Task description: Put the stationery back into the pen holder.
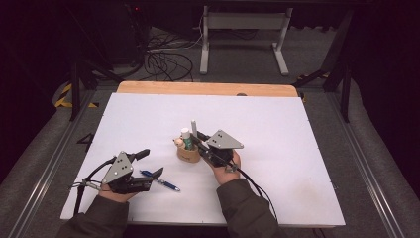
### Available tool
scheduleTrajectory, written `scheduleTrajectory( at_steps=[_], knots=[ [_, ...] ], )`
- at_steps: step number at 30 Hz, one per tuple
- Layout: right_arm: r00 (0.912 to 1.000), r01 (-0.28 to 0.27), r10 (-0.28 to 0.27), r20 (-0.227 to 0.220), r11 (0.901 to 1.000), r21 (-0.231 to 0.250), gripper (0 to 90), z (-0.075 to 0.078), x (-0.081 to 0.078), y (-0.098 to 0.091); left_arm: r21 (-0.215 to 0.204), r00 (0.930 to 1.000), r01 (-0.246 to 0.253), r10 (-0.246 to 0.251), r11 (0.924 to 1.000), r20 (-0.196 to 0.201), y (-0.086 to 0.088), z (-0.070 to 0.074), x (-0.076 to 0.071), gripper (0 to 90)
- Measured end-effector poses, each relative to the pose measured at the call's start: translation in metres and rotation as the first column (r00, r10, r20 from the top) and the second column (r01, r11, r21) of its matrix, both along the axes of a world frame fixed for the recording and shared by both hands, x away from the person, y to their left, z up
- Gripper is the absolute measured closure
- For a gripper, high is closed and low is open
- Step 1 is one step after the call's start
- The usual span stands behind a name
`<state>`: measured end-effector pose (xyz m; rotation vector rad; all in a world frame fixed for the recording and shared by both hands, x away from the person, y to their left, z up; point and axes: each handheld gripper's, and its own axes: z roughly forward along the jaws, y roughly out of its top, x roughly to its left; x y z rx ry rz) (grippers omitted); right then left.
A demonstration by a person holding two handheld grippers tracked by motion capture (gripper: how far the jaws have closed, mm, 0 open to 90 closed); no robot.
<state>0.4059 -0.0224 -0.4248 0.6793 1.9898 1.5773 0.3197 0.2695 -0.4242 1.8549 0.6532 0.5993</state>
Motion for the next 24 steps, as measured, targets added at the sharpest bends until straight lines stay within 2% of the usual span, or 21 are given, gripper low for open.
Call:
scheduleTrajectory(
  at_steps=[8,16,24],
  knots=[
    [0.9998,0.001,-0.001,-0.020,1.0000,-0.010,78.2,-0.004,0.004,0.003,-0.003,1.0000,0.004,-0.004,1.0000,-0.002,-0.001,0.000,0.000,24.7],
    [0.9984,0.022,-0.020,-0.052,0.9996,0.020,78.2,-0.008,0.012,0.004,-0.001,1.0000,0.007,-0.007,1.0000,-0.006,-0.001,-0.001,0.000,24.7],
    [0.9963,0.020,-0.017,-0.085,0.9989,0.042,77.4,-0.012,0.018,0.006,-0.003,0.9999,0.009,-0.009,1.0000,-0.007,-0.002,-0.001,0.000,24.7]
  ],
)
